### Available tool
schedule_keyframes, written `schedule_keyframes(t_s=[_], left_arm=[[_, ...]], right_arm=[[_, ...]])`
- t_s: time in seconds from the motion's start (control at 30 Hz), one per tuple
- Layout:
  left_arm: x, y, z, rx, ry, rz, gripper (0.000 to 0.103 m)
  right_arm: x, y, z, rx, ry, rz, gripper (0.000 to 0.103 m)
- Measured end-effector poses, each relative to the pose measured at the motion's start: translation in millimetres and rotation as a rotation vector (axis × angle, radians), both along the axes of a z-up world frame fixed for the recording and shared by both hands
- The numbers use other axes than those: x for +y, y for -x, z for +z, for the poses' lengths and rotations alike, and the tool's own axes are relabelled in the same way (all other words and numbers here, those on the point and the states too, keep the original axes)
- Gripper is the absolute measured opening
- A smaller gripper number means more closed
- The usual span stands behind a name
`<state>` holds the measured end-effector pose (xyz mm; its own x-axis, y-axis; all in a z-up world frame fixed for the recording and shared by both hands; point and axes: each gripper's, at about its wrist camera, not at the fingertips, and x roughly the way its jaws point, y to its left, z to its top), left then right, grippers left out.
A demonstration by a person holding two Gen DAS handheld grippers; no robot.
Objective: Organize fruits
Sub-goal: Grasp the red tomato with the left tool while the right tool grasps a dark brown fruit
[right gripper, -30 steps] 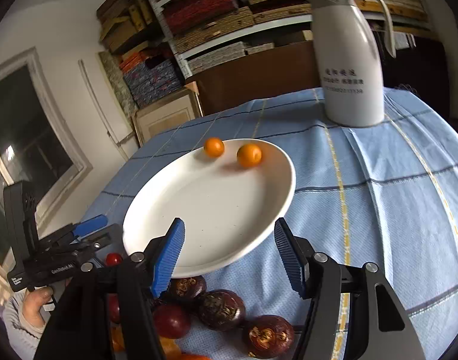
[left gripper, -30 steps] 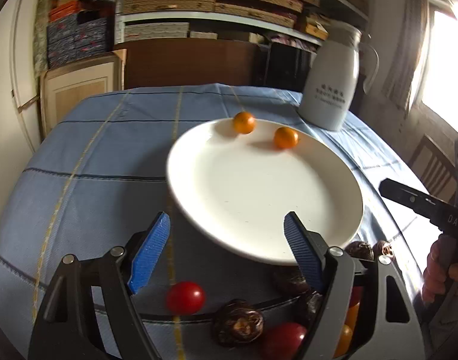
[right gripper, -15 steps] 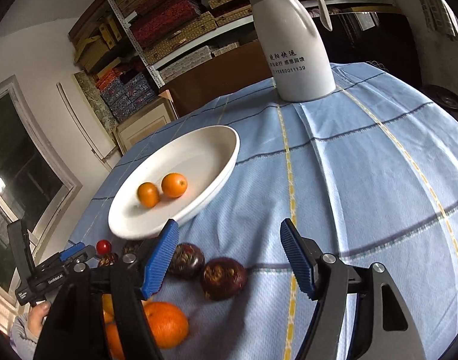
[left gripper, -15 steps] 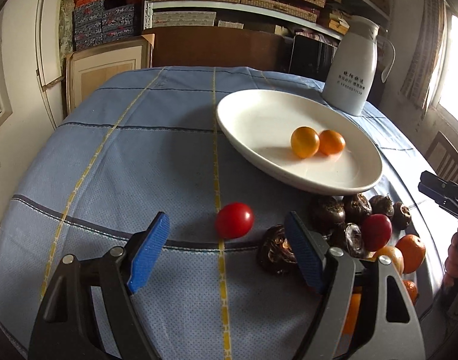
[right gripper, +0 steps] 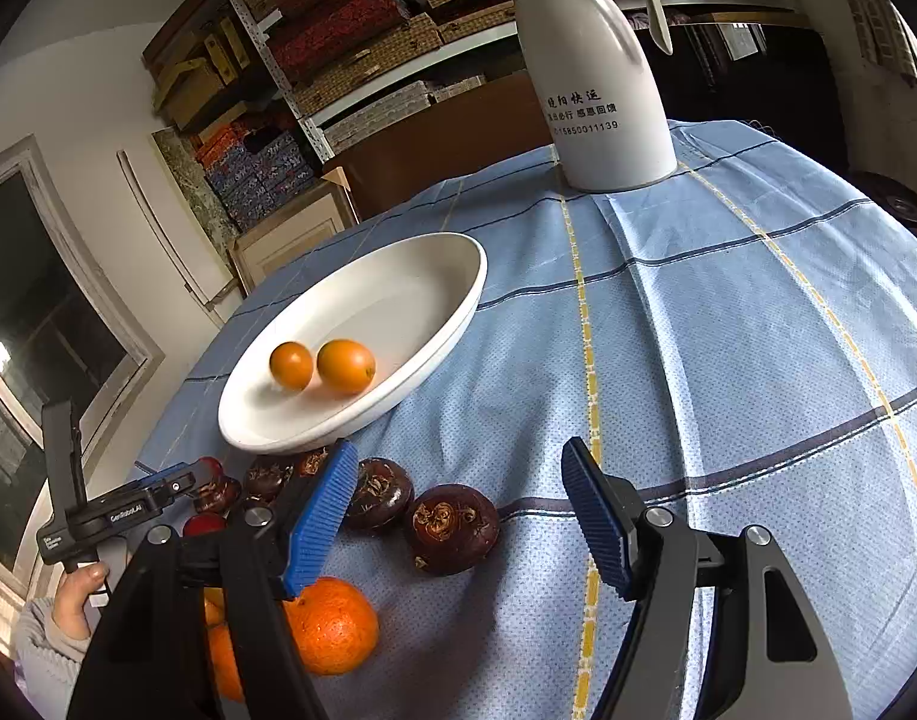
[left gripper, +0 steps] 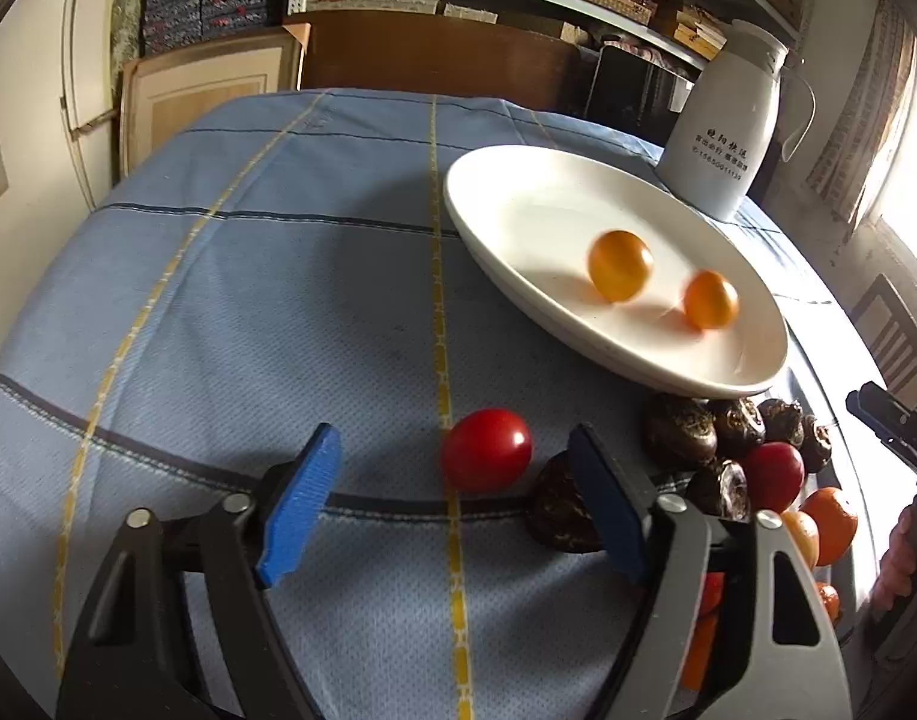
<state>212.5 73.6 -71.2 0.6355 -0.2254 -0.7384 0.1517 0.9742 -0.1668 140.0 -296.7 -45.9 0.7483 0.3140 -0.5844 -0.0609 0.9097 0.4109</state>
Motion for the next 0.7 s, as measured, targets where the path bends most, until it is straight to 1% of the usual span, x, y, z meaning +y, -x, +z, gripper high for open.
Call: schedule_keyframes(t_s=[0.03,0.07,0.13,0.2,0.23,0.27,0.47,0.57,0.7], left_arm=[[1.3,-2.7,-0.9,0.007,0.014,-0.006,0.066],[2.9,-5.8,-2.8,0.020,0.027,-0.011,0.058],[3.0,-7.4,-3.4,0.024,0.027,-0.017,0.055],[0.0,-6.6,-3.8,0.024,0.020,-0.036,0.049],[-1.8,-5.8,-3.9,0.026,0.023,-0.051,0.038],[-4.2,-3.5,-4.2,0.026,0.021,-0.066,0.031],[-27.9,10.8,0.6,-0.026,-0.121,-0.085,0.031],[-31.0,11.7,2.1,-0.032,-0.134,-0.086,0.031],[-29.2,8.3,1.1,-0.017,-0.111,-0.084,0.031]], right_arm=[[-0.1,0.3,-0.3,0.002,-0.001,-0.001,0.071],[-0.5,0.4,-0.5,0.004,-0.002,-0.002,0.071],[-0.3,-0.3,-0.5,0.010,-0.005,-0.001,0.071],[0.3,-0.6,-0.7,0.015,-0.007,0.002,0.071],[0.5,-1.4,-0.7,0.017,-0.008,0.003,0.071],[0.4,-1.5,-1.0,0.019,-0.008,0.005,0.071],[0.4,1.0,-3.6,0.037,0.004,0.014,0.071],[4.6,2.7,-5.0,0.048,0.023,0.036,0.070],[8.6,2.6,-8.0,0.066,0.032,0.070,0.062]])
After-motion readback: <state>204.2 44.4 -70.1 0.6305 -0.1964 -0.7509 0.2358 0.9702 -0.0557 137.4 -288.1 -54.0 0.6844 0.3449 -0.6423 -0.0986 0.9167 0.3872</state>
